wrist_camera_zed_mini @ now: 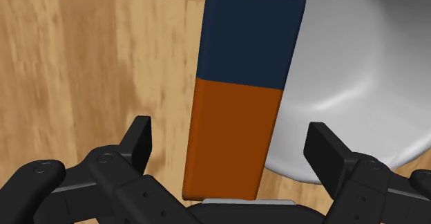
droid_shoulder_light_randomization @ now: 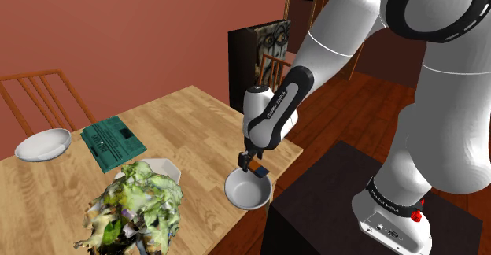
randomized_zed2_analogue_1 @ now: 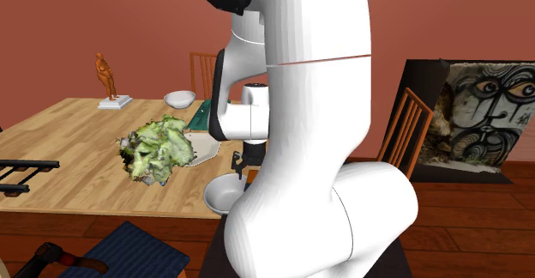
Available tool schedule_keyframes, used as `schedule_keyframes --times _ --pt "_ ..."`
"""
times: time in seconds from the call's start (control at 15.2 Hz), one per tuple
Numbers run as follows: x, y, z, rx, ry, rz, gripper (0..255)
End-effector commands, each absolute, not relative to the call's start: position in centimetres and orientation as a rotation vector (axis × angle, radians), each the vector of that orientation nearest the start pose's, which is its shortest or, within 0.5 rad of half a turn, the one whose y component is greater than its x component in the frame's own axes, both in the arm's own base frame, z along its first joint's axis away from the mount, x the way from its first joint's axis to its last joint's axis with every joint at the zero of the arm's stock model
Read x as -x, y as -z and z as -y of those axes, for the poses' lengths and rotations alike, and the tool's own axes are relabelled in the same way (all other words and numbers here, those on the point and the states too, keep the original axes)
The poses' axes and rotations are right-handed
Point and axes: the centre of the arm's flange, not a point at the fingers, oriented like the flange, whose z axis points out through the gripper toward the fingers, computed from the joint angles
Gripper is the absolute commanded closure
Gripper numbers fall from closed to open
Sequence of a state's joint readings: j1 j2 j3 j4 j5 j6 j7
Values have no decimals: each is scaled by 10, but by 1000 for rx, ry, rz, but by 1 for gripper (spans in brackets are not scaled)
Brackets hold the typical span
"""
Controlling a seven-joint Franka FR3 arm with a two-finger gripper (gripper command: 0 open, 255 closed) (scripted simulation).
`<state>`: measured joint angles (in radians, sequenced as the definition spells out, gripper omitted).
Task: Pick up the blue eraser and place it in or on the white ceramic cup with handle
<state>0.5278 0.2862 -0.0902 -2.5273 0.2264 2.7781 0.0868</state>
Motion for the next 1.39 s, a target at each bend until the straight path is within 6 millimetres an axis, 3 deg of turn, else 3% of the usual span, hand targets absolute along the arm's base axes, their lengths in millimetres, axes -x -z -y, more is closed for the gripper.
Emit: schedule_keyframes --times 0.0,0.33,0.4,0.99,1.32 --pt "-417 -163 -181 3092 -67 218 0" --pt "-417 -163 -181 3092 -67 218 0" --pt "-417 -163 -181 3092 -67 218 255" --pt "-417 -163 -181 3092 -67 218 255" --pt "-417 -190 -181 3092 -67 218 255"
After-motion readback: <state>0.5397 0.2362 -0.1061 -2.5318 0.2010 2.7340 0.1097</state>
